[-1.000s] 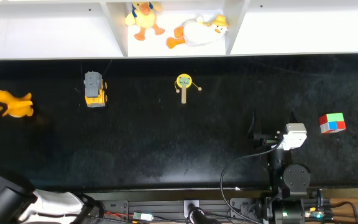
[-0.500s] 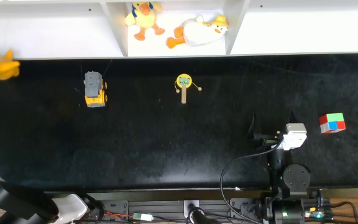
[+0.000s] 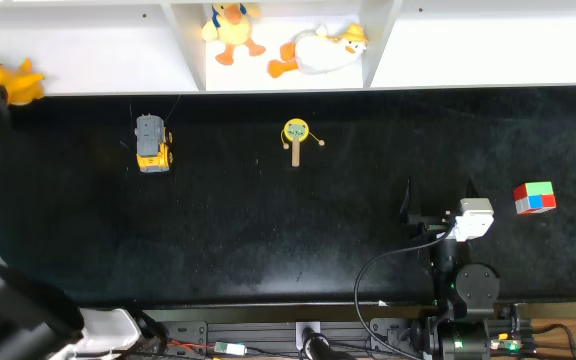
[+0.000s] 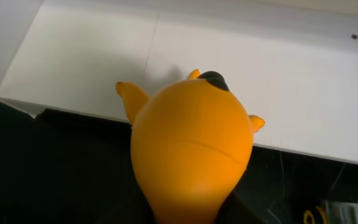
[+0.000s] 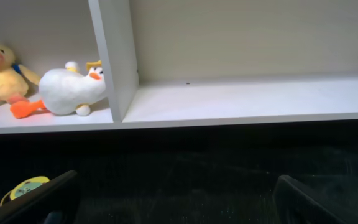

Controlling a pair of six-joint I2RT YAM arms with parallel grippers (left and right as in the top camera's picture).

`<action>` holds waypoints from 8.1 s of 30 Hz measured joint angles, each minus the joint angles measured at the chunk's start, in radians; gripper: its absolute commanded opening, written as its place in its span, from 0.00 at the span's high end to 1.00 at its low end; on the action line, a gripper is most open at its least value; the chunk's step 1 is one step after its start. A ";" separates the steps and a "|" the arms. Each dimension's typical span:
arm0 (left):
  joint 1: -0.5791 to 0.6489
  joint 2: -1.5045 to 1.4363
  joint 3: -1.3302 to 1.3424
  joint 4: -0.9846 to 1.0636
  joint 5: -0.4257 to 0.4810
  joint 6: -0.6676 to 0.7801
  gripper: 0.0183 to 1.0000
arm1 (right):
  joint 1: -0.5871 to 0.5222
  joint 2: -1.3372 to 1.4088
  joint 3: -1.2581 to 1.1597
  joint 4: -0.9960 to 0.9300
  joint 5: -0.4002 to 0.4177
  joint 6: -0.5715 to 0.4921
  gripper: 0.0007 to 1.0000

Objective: Store Toys

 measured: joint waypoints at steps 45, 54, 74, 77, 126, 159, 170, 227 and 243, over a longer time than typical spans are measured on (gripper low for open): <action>-0.031 0.099 0.088 0.015 -0.019 -0.041 0.81 | 0.000 0.000 0.000 0.000 0.000 -0.001 0.00; -0.033 0.121 0.091 0.043 -0.018 -0.043 0.80 | 0.000 0.000 0.000 0.000 0.000 0.000 0.01; -0.077 0.161 0.098 0.088 -0.039 -0.067 0.77 | 0.000 0.000 0.000 0.000 0.000 0.000 0.00; -0.079 0.163 0.099 0.089 -0.048 -0.067 0.77 | 0.000 0.000 0.000 0.000 0.000 0.000 0.00; -0.124 0.233 0.110 0.230 -0.085 -0.096 0.00 | 0.000 0.000 0.000 0.000 0.000 0.000 0.00; -0.105 -0.131 -0.256 0.050 -0.131 -0.032 0.00 | 0.000 0.000 0.000 0.000 0.000 0.000 0.00; -0.320 -0.259 -0.496 0.002 -0.146 -0.106 0.00 | 0.000 0.000 0.000 0.000 0.000 -0.001 0.01; -0.517 -0.150 -0.499 0.053 -0.201 -0.280 0.71 | 0.000 0.000 0.000 0.000 0.000 0.000 0.01; -0.517 -0.294 -0.452 0.006 -0.220 -0.280 0.75 | 0.000 0.000 0.000 0.000 0.000 0.000 0.00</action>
